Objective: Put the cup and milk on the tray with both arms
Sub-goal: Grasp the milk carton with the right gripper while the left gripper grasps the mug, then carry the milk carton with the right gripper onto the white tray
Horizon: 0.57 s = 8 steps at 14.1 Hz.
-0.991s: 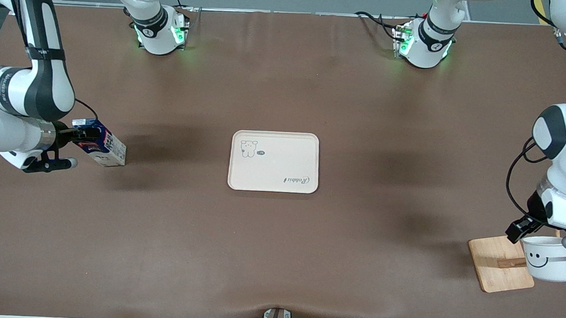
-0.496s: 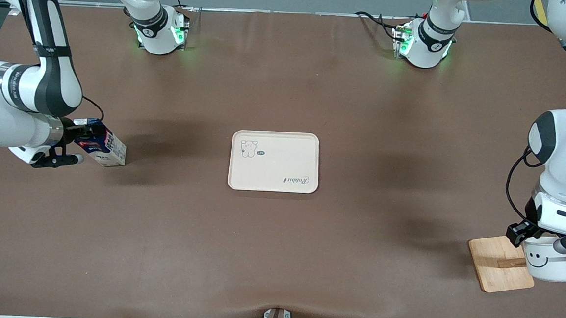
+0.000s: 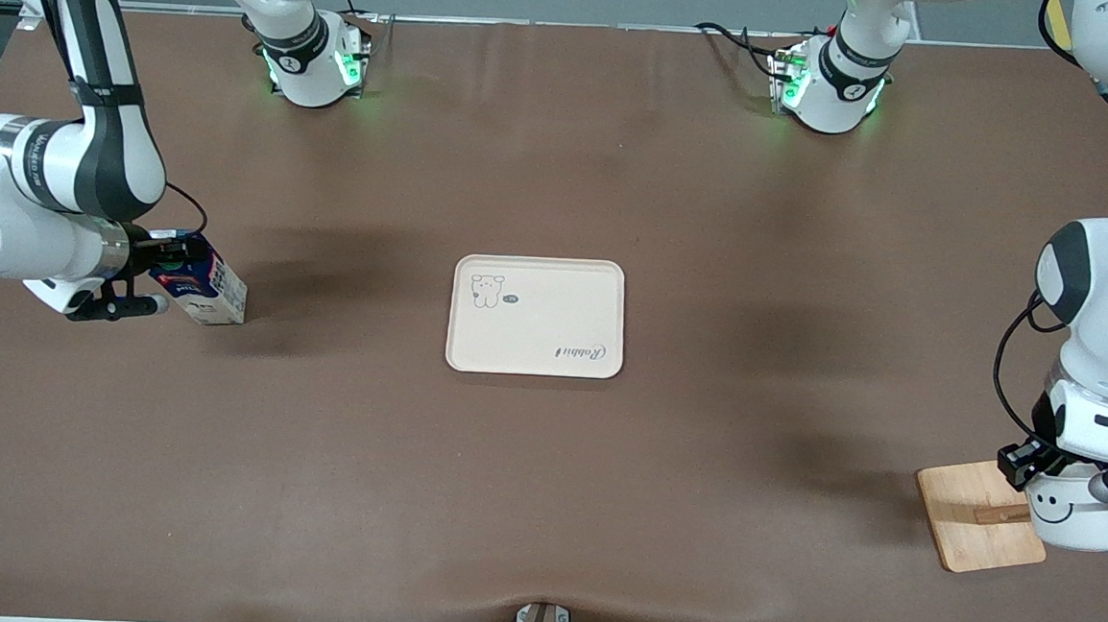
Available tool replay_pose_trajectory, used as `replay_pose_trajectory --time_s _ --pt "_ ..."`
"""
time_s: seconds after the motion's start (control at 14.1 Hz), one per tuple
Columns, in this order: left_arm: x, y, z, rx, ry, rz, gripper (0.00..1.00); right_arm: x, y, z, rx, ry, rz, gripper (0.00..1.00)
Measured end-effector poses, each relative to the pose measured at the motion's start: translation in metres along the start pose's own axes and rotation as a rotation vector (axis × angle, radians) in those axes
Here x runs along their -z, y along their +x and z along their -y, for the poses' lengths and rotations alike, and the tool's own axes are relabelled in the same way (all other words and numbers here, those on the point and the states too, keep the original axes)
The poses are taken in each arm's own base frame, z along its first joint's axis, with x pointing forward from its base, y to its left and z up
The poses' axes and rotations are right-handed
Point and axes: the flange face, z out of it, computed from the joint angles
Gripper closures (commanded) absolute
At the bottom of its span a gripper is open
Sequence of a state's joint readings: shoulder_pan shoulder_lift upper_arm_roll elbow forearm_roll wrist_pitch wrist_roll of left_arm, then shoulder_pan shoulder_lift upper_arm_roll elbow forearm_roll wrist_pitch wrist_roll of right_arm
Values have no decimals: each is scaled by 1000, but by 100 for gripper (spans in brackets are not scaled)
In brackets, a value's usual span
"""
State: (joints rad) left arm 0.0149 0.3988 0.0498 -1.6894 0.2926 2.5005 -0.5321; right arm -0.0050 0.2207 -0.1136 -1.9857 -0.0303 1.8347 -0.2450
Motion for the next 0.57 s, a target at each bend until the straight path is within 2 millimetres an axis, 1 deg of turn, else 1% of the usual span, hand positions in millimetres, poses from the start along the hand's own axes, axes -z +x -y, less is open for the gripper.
replay_pose_trajectory --time_s 0.07,0.14,0.28,0.35,0.42,0.57 --pt "-1 0 0 0 -1 -2 62 10 -2 -1 -2 3 10 100" --pt "-1 1 0 0 -2 -3 65 25 -3 0 -2 6 22 100" --pt "0 1 0 0 -2 -5 78 65 -6 9 11 6 42 100" --pt "0 2 0 0 -3 -6 79 83 -7 19 26 2 47 100" --pt "0 2 0 -1 -3 -7 80 99 -8 34 48 -4 51 100" --pt "0 2 -1 -1 -3 -7 89 119 -6 70 84 12 48 100"
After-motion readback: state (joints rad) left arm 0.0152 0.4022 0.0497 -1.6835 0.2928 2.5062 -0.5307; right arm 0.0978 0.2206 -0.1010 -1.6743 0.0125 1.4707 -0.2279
